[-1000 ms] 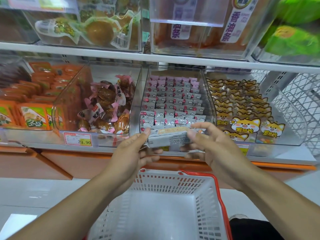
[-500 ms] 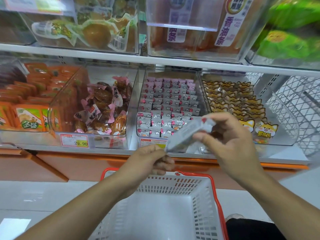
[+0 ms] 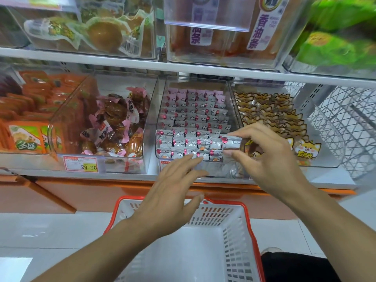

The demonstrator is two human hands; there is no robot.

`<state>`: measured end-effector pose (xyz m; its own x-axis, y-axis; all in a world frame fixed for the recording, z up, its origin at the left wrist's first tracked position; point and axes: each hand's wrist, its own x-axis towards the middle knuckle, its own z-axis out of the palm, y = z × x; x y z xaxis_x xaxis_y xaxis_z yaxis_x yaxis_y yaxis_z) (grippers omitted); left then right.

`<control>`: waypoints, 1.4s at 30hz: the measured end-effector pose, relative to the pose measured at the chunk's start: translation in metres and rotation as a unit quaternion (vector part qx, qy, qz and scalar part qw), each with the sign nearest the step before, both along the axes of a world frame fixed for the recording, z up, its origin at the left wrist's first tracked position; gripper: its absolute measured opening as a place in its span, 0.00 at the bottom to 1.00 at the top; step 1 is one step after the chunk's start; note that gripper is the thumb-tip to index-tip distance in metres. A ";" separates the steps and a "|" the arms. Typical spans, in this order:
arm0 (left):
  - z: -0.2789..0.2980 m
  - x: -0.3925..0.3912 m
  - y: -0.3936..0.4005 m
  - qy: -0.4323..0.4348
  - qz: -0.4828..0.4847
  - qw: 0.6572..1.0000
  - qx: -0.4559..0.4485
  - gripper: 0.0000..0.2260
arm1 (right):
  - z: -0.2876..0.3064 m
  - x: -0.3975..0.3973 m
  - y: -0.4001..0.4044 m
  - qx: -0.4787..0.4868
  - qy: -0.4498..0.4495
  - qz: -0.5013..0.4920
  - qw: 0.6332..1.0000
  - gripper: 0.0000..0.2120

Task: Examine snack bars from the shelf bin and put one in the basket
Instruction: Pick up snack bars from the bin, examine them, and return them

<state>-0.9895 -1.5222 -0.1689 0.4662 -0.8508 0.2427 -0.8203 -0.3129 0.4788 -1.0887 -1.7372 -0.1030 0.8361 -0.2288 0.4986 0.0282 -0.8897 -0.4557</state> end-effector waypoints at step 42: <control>0.003 -0.003 -0.004 -0.030 -0.008 0.996 0.084 0.15 | -0.005 0.029 -0.005 -0.327 0.207 -0.164 0.907 0.09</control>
<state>-0.9921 -1.5261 -0.1664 0.4411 -0.8890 0.1230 -0.8515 -0.3713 0.3704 -1.0600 -1.7419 -0.1081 0.9230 -0.2683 0.2757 -0.3407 -0.9029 0.2620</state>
